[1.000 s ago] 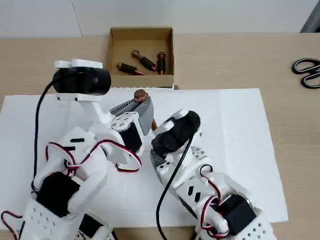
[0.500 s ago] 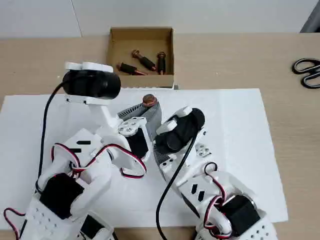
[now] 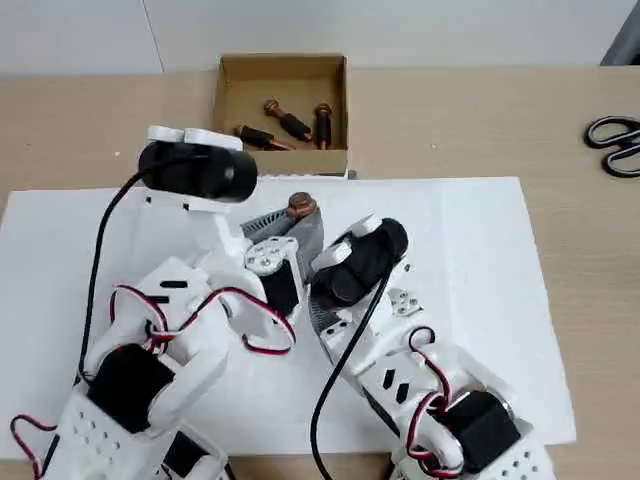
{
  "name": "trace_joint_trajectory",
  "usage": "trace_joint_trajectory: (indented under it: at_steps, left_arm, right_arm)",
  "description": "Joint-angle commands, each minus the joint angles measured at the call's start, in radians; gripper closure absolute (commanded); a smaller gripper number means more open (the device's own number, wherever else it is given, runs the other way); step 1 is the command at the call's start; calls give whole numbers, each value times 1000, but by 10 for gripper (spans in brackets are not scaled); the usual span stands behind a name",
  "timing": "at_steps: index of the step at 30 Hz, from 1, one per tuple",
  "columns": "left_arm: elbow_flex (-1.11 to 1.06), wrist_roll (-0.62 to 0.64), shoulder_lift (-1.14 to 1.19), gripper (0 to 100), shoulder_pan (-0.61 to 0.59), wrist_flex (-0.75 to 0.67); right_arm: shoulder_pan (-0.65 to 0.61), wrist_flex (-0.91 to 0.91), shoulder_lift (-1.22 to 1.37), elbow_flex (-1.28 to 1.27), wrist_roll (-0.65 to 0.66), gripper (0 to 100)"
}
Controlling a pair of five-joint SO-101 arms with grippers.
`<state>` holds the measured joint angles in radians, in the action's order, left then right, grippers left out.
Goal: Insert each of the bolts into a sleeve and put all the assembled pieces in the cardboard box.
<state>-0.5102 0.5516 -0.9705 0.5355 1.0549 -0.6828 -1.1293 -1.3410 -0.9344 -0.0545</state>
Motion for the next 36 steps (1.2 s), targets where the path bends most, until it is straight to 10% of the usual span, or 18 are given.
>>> trace_joint_trajectory:
  at_steps: [1,36]
  left_arm:
    - [8,-6,-15,995,-20,-46]
    - [-53,41,-15,995,60,18]
  right_arm:
    - [10,-7,-19,61,12,995]
    - [8,77,-38,66,12,995]
